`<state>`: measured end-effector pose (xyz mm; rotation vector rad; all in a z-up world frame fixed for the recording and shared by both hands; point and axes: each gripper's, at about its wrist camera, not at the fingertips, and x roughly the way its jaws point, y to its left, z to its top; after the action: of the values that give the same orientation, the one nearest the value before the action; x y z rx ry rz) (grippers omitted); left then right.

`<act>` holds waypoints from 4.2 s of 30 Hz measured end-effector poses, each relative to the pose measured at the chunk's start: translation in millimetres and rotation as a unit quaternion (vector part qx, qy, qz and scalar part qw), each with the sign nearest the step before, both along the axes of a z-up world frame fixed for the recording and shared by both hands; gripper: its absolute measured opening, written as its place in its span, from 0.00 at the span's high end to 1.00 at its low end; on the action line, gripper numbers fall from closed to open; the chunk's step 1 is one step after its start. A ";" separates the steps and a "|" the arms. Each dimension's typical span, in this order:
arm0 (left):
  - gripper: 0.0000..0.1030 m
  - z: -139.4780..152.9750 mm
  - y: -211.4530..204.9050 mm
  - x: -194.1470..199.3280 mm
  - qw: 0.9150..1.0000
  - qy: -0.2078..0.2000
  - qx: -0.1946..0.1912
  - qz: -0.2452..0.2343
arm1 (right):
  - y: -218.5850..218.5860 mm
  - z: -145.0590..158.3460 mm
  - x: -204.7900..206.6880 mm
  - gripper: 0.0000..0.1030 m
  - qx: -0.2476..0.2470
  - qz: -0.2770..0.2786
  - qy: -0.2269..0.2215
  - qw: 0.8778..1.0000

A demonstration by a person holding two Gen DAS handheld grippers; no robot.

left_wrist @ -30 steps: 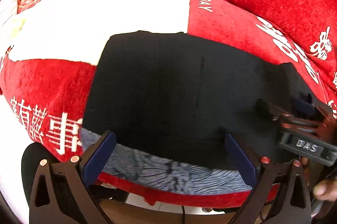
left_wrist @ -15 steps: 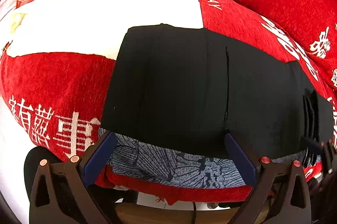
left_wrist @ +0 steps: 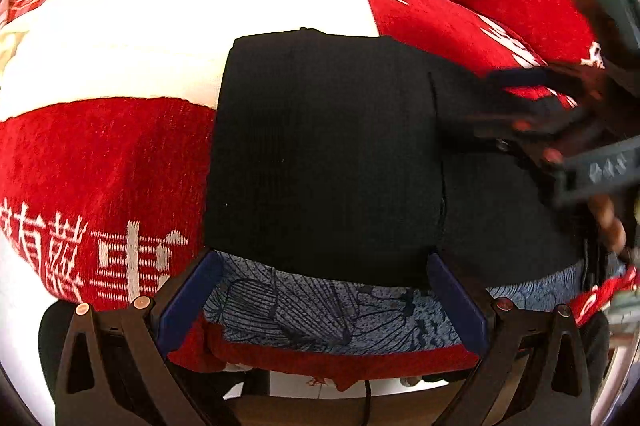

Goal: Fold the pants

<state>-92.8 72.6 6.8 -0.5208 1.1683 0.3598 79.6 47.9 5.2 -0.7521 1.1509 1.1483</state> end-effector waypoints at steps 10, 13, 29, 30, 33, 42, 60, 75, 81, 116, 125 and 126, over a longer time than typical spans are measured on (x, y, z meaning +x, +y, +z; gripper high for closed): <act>0.00 -9.7 38.7 -18.1 0.996 -0.035 -0.080 -0.036 | 38.2 -7.4 3.5 0.23 -0.008 0.125 0.079 0.989; 0.00 -6.7 53.9 -22.1 0.993 -0.053 -0.102 -0.037 | 34.5 8.3 -5.0 0.69 -0.025 0.151 0.051 0.987; 0.00 -3.9 75.3 38.7 0.942 -0.138 -0.237 -0.194 | -12.9 83.7 -51.9 0.83 0.071 0.223 -0.029 0.972; 0.00 -0.9 68.9 44.6 0.941 -0.136 -0.232 -0.207 | -6.9 77.5 -50.7 0.83 0.064 0.216 -0.033 0.974; 0.05 5.9 55.9 49.3 0.948 -0.122 -0.193 -0.222 | 4.3 56.7 -39.3 0.82 0.046 0.183 -0.028 0.982; 0.62 27.9 34.6 52.6 0.972 -0.058 -0.114 -0.196 | -14.4 52.8 -9.1 0.30 0.032 -0.009 -0.043 0.999; 0.77 127.5 -36.3 50.3 0.971 -0.074 -0.024 -0.226 | -211.6 61.9 -76.9 0.20 0.087 -0.262 -0.047 0.960; 0.77 177.3 -135.8 92.1 0.952 -0.069 0.024 -0.296 | -304.9 99.3 -4.8 0.14 0.116 -0.397 -0.104 0.904; 0.77 190.4 -187.8 122.8 0.940 -0.067 0.027 -0.333 | -370.6 102.8 7.6 0.14 0.074 -0.469 -0.136 0.869; 0.21 148.1 -324.5 213.6 0.913 -0.017 0.034 -0.407 | -471.5 80.3 -13.2 0.14 0.146 -0.434 -0.091 0.884; 0.21 88.2 -204.5 190.0 0.973 0.026 -0.003 -0.228 | -484.4 107.1 -22.6 0.08 0.260 -0.401 -0.027 0.878; 0.21 82.8 -201.1 185.2 0.975 0.025 -0.011 -0.219 | -478.9 106.3 -25.1 0.08 0.268 -0.391 -0.020 0.880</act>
<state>92.4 -128.5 89.5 -0.2619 1.2999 -0.0200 54.5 -431.0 111.5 0.1380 0.8940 0.6838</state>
